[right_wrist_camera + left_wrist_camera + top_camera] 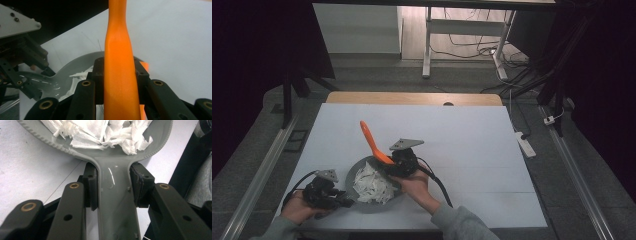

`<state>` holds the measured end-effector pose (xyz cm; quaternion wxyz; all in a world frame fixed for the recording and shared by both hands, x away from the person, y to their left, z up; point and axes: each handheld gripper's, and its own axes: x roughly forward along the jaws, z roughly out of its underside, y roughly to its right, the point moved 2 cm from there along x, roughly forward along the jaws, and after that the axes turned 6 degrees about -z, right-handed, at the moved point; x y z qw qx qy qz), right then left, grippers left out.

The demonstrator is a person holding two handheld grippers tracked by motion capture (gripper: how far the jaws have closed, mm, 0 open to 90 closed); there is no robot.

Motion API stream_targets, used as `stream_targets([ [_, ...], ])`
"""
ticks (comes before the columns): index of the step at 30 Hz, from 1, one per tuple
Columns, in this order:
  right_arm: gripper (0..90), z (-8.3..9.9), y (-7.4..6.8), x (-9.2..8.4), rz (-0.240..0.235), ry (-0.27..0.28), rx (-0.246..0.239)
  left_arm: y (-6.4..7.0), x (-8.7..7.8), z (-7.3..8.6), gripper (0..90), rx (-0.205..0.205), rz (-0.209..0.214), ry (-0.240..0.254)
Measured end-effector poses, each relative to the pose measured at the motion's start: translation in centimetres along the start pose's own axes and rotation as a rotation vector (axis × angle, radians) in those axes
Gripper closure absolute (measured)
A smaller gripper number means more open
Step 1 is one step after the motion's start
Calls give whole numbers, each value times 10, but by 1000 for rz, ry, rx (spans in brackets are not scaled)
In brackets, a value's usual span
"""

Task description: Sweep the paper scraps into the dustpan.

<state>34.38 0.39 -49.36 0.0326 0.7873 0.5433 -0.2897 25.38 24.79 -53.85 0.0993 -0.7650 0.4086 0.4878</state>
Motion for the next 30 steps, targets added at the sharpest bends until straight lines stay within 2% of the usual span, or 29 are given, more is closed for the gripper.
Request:
stream_targets([
  [2,705,-1,4,-5,5,10,9,-1,-1,0,617,-9,-11,14],
  [5,705,-3,8,-10,13,22,22,-2,-3,0,617,-18,8,34],
  [19,704,-10,16,-29,37,81,30,-5,-5,1,617,-51,3,74],
  [30,705,-7,30,-51,69,90,40,-8,-9,1,617,-76,-19,105],
])
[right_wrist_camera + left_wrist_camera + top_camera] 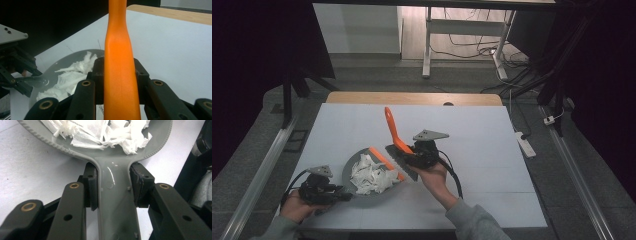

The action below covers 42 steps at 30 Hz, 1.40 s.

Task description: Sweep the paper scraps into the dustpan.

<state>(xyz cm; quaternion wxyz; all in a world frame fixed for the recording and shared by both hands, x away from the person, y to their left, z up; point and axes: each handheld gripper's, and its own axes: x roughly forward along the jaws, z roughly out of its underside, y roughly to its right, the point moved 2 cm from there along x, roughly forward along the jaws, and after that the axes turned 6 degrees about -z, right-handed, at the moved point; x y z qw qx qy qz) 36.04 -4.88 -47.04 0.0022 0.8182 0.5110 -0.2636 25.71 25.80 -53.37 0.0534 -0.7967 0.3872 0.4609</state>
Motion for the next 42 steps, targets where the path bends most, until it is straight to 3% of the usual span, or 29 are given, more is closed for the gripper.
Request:
stream_targets([
  [17,705,13,21,-43,47,10,16,-4,-5,-3,617,-72,-57,65],
  [42,704,37,38,-86,42,11,-1,-1,-8,-12,617,-142,-116,150],
])
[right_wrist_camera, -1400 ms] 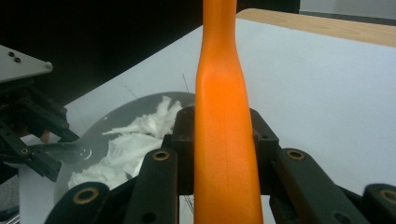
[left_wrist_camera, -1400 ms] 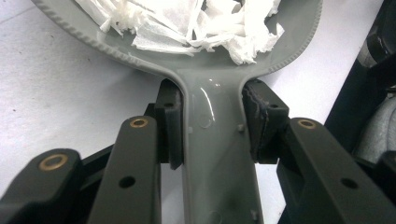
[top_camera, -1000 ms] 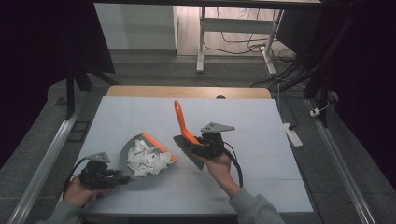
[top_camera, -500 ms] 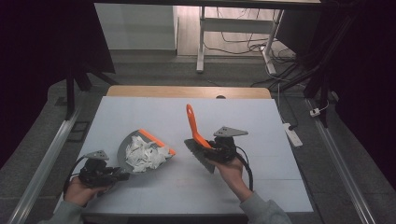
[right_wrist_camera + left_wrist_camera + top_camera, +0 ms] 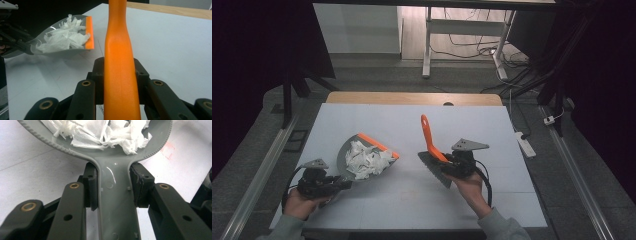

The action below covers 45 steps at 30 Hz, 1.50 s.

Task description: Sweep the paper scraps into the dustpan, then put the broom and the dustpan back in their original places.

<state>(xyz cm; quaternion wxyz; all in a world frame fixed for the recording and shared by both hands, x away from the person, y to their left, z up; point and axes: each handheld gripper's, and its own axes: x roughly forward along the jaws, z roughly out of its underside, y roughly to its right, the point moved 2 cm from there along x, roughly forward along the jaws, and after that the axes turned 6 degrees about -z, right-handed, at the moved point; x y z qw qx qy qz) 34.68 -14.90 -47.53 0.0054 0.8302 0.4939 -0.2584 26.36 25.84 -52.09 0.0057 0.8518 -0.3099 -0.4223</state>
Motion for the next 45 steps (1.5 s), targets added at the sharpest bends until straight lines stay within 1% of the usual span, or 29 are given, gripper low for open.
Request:
stream_targets([
  [3,704,1,2,-6,0,9,3,1,0,-2,617,-16,-12,14],
  [9,705,4,5,-19,-8,16,-9,1,1,-4,617,-50,-27,35],
  [14,705,6,10,-30,-6,28,0,2,2,-6,617,-69,-44,46],
  [20,705,11,16,-42,6,26,13,5,5,-8,617,-88,-59,54],
  [23,705,14,19,-47,8,21,21,6,7,-10,617,-110,-60,61],
  [29,705,22,25,-57,6,11,45,8,11,-13,617,-138,-96,65],
  [35,704,30,30,-67,8,3,62,10,18,-17,617,-174,-126,75],
  [39,704,34,34,-74,10,3,72,11,23,-19,617,-197,-140,74],
  [45,704,40,40,-84,15,-4,90,10,32,-22,617,-252,-176,85],
])
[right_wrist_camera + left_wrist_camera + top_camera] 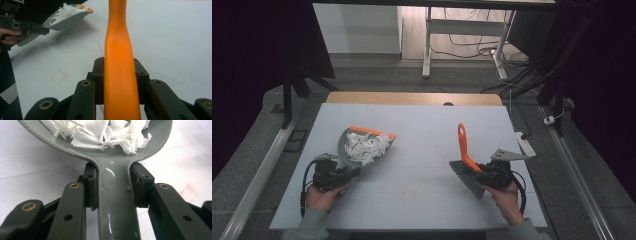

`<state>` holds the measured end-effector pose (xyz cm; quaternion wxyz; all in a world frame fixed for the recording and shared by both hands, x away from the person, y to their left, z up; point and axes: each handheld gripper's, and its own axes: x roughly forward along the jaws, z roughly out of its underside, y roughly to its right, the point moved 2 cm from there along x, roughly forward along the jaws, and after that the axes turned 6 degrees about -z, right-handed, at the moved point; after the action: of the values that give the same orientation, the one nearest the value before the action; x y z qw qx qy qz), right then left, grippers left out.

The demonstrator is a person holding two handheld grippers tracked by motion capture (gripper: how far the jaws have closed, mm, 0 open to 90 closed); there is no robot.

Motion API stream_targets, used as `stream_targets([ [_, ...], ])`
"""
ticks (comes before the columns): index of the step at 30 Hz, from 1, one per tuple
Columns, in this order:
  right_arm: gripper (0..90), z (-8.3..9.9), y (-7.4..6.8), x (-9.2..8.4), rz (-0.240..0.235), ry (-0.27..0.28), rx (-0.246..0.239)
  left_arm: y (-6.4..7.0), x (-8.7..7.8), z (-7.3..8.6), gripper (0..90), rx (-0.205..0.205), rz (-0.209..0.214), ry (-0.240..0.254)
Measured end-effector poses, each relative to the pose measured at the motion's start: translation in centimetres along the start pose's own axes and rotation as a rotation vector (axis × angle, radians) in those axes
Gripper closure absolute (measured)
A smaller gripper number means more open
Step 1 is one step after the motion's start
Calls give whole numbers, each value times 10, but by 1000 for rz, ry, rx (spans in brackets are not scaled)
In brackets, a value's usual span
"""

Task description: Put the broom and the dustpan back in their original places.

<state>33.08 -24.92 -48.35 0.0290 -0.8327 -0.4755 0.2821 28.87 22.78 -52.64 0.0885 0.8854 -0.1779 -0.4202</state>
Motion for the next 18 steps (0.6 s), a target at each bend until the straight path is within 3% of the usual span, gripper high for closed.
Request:
stream_targets([
  [12,704,7,12,-5,10,-24,55,-5,25,-10,617,-108,-53,12],
  [18,704,7,12,-4,8,-37,55,-3,32,-11,617,-132,-82,5],
])
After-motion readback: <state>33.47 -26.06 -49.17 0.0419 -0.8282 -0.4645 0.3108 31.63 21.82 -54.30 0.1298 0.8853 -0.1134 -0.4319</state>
